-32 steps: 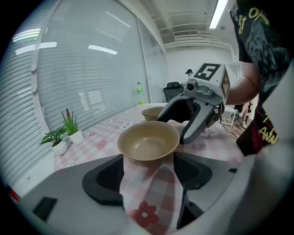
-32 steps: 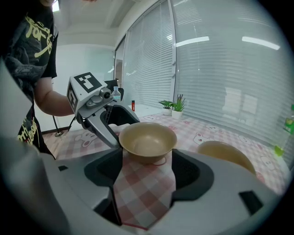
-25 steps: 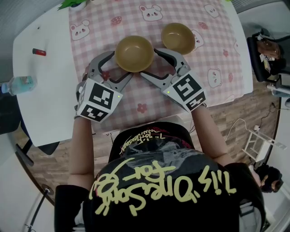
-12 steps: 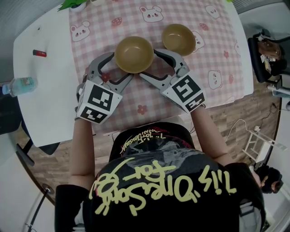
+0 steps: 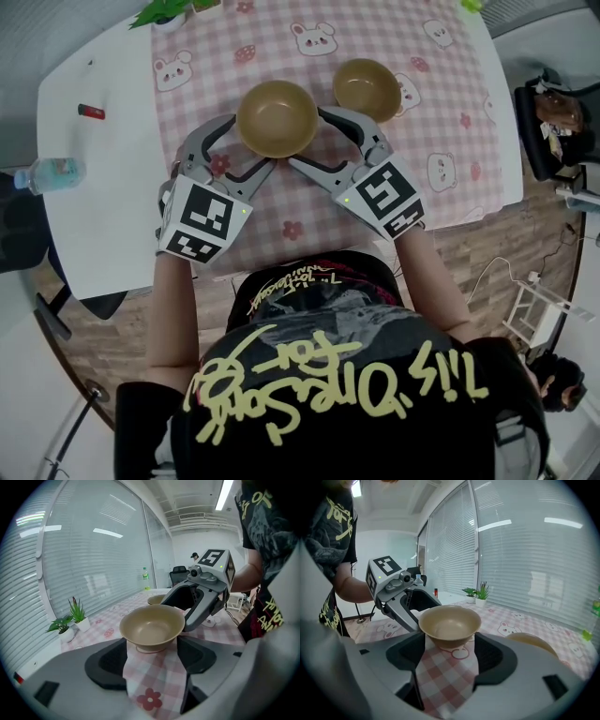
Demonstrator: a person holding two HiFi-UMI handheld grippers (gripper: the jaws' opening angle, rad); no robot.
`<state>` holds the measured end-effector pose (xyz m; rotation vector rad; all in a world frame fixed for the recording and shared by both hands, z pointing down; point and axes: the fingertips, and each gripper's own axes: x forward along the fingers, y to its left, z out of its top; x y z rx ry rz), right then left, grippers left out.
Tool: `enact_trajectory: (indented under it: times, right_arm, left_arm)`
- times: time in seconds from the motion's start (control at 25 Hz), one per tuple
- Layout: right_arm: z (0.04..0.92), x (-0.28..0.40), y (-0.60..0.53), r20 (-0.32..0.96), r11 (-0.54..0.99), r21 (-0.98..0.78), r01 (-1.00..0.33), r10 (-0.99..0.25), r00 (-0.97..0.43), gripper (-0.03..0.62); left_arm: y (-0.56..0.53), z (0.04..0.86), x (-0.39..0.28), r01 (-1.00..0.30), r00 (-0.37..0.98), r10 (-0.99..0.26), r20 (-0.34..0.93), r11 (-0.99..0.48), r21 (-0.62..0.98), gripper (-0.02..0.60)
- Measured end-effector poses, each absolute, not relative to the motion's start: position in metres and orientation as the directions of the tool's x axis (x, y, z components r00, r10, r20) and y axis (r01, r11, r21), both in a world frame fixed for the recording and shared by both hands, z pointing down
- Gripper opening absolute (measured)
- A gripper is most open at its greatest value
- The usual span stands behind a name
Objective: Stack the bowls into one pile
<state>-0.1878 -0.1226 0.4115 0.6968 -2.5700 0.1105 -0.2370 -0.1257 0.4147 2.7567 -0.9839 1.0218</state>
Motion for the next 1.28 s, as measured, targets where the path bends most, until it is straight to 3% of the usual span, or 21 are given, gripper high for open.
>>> enact_trajectory:
  times: [1.28]
  right_arm:
    - [0.364,-0.139,-0.137,0.387,0.888,0.066,-0.455,-0.443,-0.809,0.333]
  left_arm:
    - [-0.136,0.369,-0.186,-0.625,0.536,-0.625,0.568,-0.746,-0.230,0.339]
